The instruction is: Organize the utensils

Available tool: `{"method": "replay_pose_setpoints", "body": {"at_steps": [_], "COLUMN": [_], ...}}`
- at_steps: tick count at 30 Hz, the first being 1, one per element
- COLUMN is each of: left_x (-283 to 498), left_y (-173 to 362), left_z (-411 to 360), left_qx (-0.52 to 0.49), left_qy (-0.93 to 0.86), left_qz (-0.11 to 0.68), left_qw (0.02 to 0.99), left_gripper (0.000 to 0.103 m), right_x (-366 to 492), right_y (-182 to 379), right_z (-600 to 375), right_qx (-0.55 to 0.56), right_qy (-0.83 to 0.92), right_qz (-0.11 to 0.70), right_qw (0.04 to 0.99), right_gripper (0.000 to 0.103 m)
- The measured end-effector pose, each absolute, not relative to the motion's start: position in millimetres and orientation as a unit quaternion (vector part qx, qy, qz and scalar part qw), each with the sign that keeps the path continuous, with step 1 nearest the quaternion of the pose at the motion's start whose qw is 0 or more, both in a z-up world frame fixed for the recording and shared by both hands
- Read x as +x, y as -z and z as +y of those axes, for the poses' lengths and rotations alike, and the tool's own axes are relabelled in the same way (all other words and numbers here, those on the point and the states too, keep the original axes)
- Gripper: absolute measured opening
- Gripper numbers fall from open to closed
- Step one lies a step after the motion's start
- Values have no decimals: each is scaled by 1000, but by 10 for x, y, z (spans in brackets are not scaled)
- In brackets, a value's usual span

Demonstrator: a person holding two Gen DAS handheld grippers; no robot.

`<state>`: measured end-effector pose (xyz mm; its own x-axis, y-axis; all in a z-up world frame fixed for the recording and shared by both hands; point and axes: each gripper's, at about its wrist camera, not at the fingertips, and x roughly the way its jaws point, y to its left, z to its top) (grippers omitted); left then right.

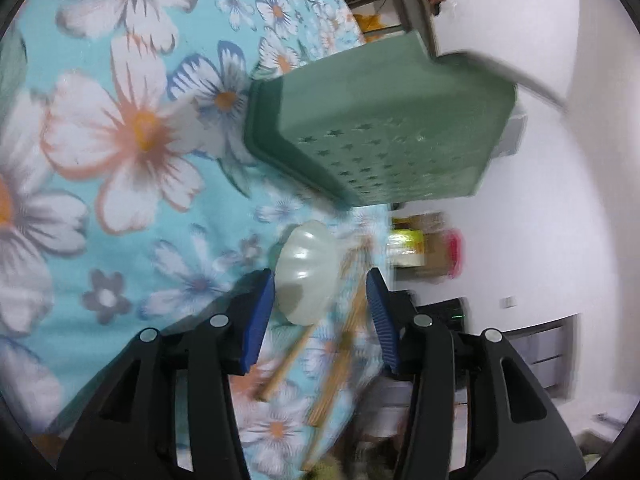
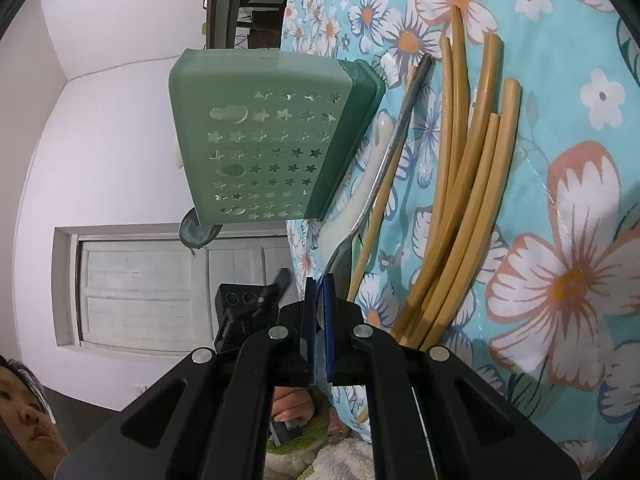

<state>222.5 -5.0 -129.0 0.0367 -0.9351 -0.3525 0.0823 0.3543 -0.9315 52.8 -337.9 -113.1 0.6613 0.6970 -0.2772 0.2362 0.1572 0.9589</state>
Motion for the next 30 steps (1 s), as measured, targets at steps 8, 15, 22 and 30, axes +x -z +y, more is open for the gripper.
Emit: {"method": "replay_pose_setpoints", "body": {"at_steps": [8,15,22,30], "left_x": [2167,2083,1953,1848], "left_y": [1329,1079,899,773], "left_z": [-249,-574,-783,-969], "left_qx": [-424,-302,-243,-162], "left_qy": [471,479,497,498], "left_qz": [542,539,517,499], "left_qw": [552,624,653,690], "left_gripper": [45,41,21,21], "right_x": [537,569,609,608], "right_y": [1179,1195,1217,1310], "right_z": [-3371,-3349,-3346,-3338], "right_qx": [626,624,622,627], "right_qy": [-169,-165,-161,-157], "right_qz": [382,389,393,397], "right_qw": [658,657,658,651], "right_gripper": [4,4,4,4]}}
